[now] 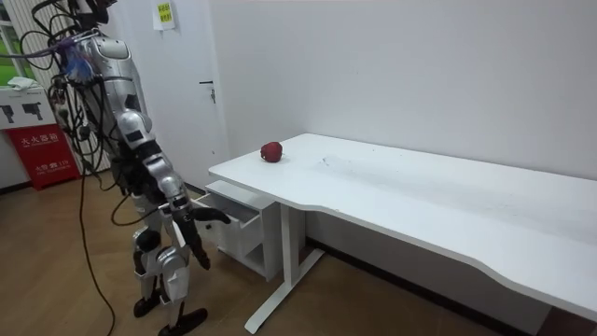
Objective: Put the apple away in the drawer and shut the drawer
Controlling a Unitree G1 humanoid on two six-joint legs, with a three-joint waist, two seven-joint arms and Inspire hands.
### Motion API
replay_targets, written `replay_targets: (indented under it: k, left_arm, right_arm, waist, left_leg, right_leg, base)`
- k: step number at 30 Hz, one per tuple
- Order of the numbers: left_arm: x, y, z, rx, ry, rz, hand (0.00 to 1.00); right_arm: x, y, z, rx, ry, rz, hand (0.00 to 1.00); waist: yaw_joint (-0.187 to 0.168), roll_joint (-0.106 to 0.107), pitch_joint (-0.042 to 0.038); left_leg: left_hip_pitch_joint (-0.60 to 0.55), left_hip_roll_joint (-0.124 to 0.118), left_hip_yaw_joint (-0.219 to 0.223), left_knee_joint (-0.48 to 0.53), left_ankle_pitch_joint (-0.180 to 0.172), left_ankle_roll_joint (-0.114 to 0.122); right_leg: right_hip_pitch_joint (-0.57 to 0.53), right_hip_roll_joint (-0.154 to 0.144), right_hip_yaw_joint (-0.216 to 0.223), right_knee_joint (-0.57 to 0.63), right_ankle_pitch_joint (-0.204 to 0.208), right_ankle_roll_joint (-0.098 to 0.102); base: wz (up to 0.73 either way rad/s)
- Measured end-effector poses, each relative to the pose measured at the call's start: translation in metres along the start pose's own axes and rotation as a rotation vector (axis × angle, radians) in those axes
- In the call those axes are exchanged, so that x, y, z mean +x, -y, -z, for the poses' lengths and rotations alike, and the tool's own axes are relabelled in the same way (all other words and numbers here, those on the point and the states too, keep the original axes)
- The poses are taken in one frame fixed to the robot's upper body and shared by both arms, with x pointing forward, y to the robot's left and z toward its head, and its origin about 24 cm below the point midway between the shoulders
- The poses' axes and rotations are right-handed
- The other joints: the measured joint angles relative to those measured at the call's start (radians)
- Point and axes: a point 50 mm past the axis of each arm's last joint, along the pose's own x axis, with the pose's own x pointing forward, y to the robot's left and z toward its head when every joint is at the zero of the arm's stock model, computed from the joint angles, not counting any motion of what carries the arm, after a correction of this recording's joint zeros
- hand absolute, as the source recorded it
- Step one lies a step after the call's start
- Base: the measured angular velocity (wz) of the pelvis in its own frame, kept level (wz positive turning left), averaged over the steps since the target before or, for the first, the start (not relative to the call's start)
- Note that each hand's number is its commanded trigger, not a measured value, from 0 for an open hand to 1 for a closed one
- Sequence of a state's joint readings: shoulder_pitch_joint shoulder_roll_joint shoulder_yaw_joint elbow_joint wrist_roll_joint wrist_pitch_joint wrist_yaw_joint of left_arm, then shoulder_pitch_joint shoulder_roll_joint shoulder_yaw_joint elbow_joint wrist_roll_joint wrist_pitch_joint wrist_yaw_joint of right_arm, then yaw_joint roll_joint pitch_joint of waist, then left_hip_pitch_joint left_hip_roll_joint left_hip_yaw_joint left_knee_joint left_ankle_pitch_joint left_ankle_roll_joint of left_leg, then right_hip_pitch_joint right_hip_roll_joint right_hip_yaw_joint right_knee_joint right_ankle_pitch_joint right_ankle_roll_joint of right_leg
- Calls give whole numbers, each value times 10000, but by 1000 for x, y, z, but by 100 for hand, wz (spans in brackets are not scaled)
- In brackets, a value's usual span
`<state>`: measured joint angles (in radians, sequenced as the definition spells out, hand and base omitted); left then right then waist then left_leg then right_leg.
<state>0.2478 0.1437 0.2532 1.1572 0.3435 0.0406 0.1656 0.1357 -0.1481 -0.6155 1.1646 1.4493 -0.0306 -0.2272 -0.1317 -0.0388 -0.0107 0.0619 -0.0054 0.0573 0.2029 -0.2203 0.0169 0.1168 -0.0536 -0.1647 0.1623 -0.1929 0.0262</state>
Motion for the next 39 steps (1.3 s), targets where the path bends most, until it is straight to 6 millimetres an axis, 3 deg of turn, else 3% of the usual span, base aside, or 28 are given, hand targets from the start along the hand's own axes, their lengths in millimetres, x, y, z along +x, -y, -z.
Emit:
replay_targets:
  k: [3, 10, 14, 19, 22, 24, 30, 34, 39]
  left_arm:
    - [1, -4, 0, 57, 4, -110, 0]
    - [2, -15, -9, 201, 398, -430, 0]
    - [2, -20, -14, 172, 678, -600, 0]
    - [2, -22, -18, 118, 869, -673, 0]
    - [1, -26, -16, -65, 941, -853, 0]
    - [1, -27, -14, -44, 965, -891, 0]
    - [0, -28, -25, -55, 1601, -912, 0]
    - [0, -25, -27, -37, 1666, -796, 0]
    - [-1, -18, -30, 299, 1847, -430, 0]
  right_arm:
    - [-3, -17, -3, 601, 144, -189, 0]
    - [-5, -30, -2, 1799, -33, 312, 0]
    - [-13, -51, -14, 2276, 405, -19, 0]
    - [-23, -70, -33, 2925, 954, -268, 0]
    - [-35, -88, -56, 3309, 1614, -592, 0]
    - [-51, -107, -72, 3009, 2627, -1320, 0]
    - [-85, -134, -92, 2220, 4788, -2215, 0]
    - [-108, -151, -93, 742, 6782, -2789, 0]
    - [-133, -171, -74, -1610, 8784, -4010, 0]
  waist:
    - [-1, -20, 0]
    - [-21, -131, 18]
    - [-51, -117, 106]
    - [-127, -209, 78]
    - [-274, -225, 70]
    - [-319, -227, 81]
    - [-132, -191, 78]
    - [15, -96, 98]
    - [137, 14, 95]
  left_leg:
    - [-61, 5, 80, 20, -1, 3]
    - [-149, 37, 118, 15, -2, 3]
    - [-190, 55, 145, 62, -6, 8]
    - [-262, 53, 142, 50, -4, 7]
    - [-303, 37, 160, 21, 5, 15]
    - [-306, 37, 181, 22, 10, 12]
    - [-305, 54, 187, 1, 12, 8]
    - [-360, 51, 187, 7, 16, 3]
    - [-354, 80, 207, 14, 29, -18]
  right_leg:
    - [-116, -7, 10, 73, -1, 2]
    - [-183, 3, 32, 122, 1, 0]
    - [-216, 9, -9, 168, 3, -2]
    - [-278, 13, -24, 120, 1, -4]
    - [-316, 1, -17, 92, -2, 1]
    - [-352, 2, -3, 93, -2, 1]
    - [-362, 26, 3, 83, 1, 0]
    - [-438, 17, 3, 123, 1, 1]
    - [-490, 29, 7, 228, 4, -4]
  base:
    - [-7]
    - [1]
    - [0]
    - [0]
    - [-1]
    - [-2]
    - [0]
    - [-1]
    - [0]
